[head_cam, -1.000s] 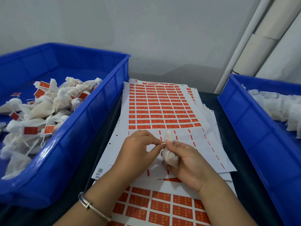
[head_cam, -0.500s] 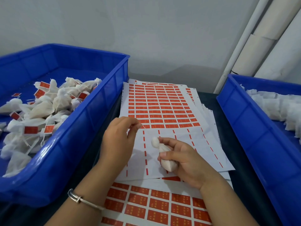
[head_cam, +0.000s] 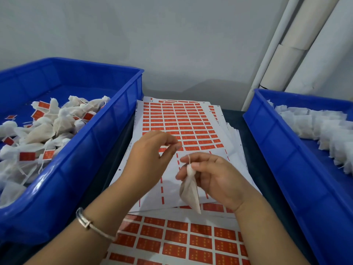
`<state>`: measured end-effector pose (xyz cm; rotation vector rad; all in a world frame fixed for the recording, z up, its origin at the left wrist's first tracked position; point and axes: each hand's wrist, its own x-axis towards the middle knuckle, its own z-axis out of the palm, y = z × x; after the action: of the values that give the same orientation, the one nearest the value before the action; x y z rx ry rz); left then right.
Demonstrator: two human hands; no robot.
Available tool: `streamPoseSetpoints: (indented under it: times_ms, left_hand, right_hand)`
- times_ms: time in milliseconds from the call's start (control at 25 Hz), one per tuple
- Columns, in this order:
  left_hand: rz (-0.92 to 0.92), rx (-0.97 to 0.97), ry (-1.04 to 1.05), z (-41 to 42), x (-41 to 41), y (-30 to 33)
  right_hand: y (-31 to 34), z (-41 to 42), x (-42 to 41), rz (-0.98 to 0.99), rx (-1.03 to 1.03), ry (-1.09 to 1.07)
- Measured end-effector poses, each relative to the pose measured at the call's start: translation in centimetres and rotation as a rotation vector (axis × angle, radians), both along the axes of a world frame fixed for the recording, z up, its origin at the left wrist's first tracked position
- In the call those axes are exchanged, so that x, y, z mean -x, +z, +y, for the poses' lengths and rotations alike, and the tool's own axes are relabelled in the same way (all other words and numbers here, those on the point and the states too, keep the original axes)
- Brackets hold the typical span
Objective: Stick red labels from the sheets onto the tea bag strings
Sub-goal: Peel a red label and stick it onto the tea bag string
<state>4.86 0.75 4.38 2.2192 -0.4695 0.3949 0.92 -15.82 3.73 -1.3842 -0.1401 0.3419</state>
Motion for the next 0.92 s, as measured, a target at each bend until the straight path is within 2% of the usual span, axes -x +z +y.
streamPoseSetpoints:
  times_ms: [160, 320, 400, 480, 600, 720, 920]
  left_hand:
    - [0.000, -0.073, -0.086, -3.1, -1.9, 1.7]
    - [0.268, -0.069, -0.038, -8.2, -4.1, -1.2]
    - [0.369, -0.238, -0.041, -10.1, -4.5, -3.9]
    - [0.361, -0.475, -0.082, -10.9, -4.6, -6.2]
    - [0.272, -0.651, -0.132, -10.4, -5.0, -8.4]
    - [0.230, -0.700, -0.167, -9.2, -4.5, -9.0]
    - [0.250, -0.706, -0.182, -7.0, -2.6, -8.7]
  right_hand:
    - [1.0, -2.1, -0.8, 0.018, -0.052, -0.192]
    - [0.2, -5.0, -1.4, 0.060, -0.074, -0.498]
    - [-0.5, -6.5, -1.6, 0.106, -0.159, -0.612]
    - [-1.0, -7.6, -1.8, 0.183, -0.137, -0.712]
    - [-1.5, -9.0, -2.1, 0.249, 0.160, -0.838]
    - [-2.1, -9.1, -2.4, 0.227, 0.501, -0.829]
    - [-2.2, -8.2, -3.6, 0.293, 0.687, -0.673]
